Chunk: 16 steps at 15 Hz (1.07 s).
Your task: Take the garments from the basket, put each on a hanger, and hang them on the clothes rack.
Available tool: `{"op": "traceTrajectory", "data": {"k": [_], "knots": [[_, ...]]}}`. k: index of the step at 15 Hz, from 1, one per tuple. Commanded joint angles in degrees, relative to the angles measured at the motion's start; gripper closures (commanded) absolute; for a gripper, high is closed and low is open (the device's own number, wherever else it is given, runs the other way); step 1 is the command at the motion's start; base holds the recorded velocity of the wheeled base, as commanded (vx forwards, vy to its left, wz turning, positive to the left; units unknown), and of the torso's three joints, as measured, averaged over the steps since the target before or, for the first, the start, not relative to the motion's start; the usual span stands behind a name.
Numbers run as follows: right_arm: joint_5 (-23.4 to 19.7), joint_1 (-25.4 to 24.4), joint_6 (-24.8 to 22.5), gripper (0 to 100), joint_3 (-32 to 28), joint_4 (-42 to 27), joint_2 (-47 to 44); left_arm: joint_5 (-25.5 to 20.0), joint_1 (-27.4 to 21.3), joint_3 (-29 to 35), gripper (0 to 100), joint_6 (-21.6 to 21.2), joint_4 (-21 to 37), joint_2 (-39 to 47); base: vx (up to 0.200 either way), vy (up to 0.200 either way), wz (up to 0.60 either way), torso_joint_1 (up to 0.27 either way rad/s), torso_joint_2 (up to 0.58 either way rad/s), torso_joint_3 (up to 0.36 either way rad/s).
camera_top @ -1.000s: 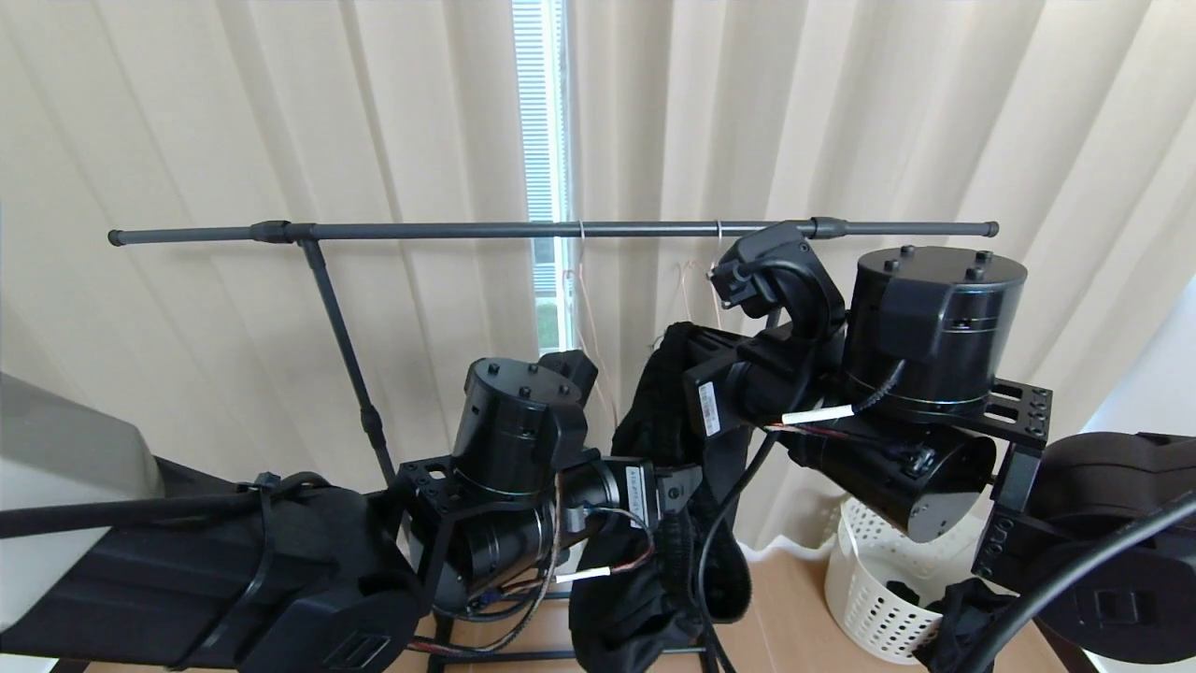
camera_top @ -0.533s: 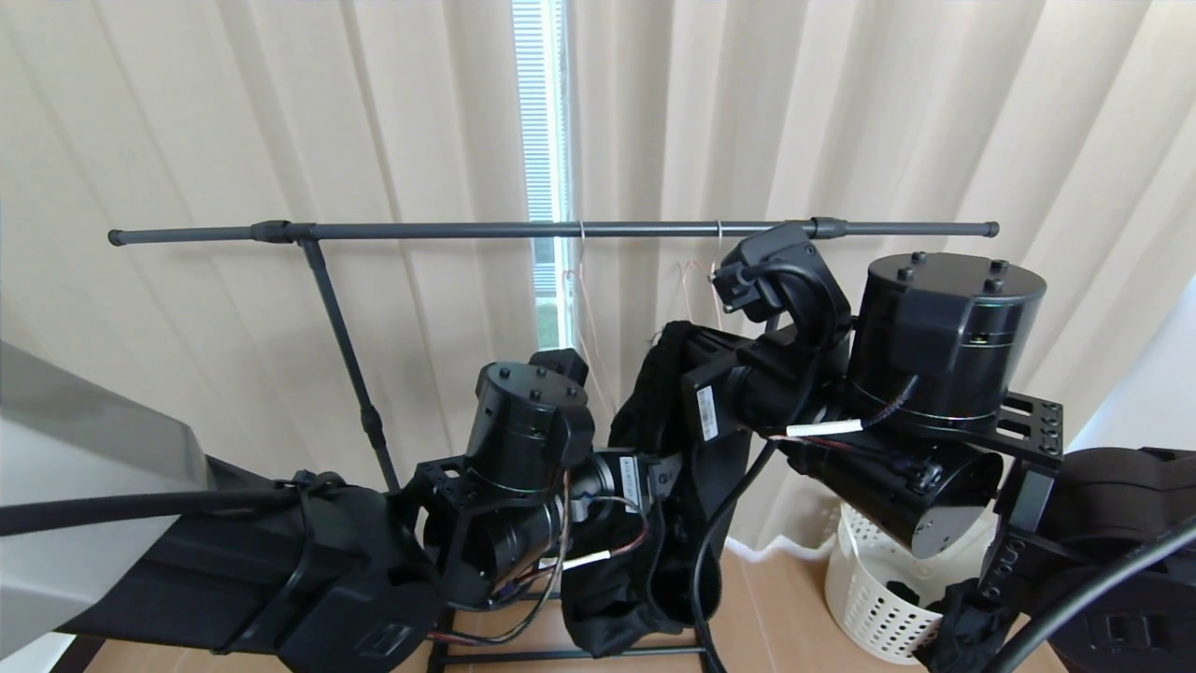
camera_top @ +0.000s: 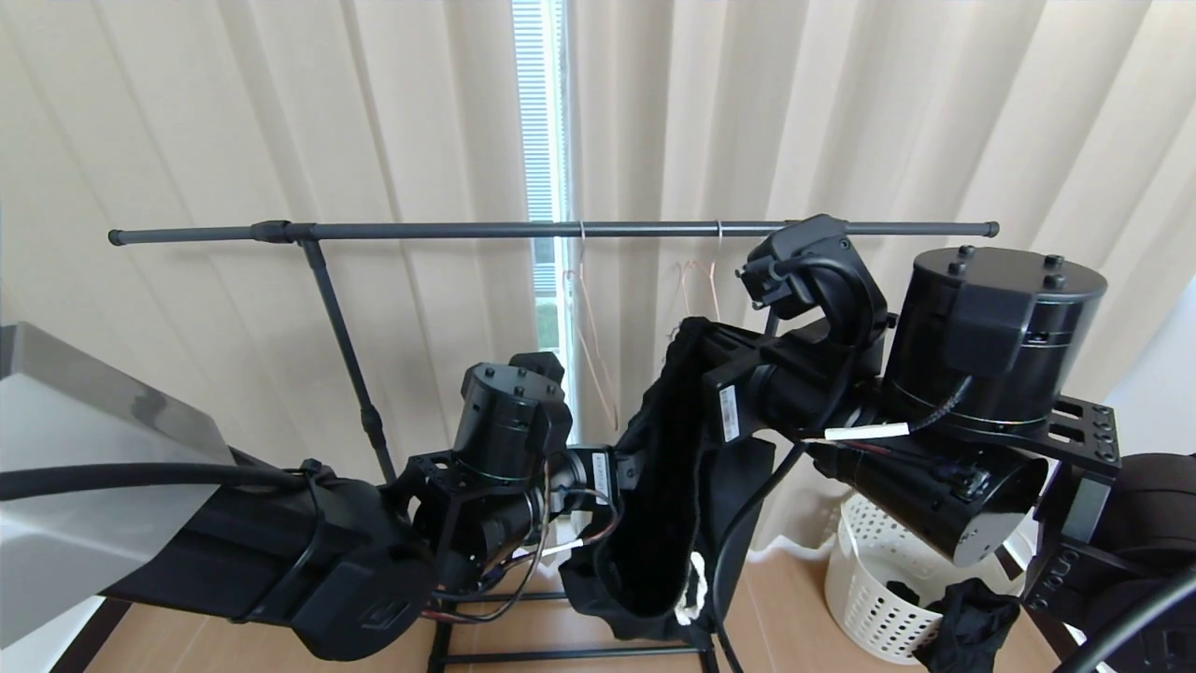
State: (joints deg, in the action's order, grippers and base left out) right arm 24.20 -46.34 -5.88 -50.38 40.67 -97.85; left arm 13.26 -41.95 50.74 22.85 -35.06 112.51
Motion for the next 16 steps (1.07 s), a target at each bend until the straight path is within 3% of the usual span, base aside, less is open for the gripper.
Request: {"op": "traceTrajectory", "data": {"k": [1, 13, 16], "knots": [[-0.1, 0.8, -0.1, 100, 0.5, 0.0, 0.9, 0.0, 1.1, -0.2, 0, -0.8, 0.0, -0.2, 0.000, 0.000, 0.00, 0.000, 0.00, 0.000], [-1.1, 4.9, -1.2, 100, 1.4, 0.2, 2.1, 1.6, 4.1, -2.8, 0, -5.5, -1.8, 0.2, 0.000, 0.000, 0.00, 0.000, 0.00, 0.000], [-1.0, 6.3, -1.3, 100, 1.2, 3.3, 1.8, 1.9, 4.1, -3.1, 0, -5.7, -1.8, 1.8, 0.000, 0.000, 0.00, 0.000, 0.00, 0.000]]}}
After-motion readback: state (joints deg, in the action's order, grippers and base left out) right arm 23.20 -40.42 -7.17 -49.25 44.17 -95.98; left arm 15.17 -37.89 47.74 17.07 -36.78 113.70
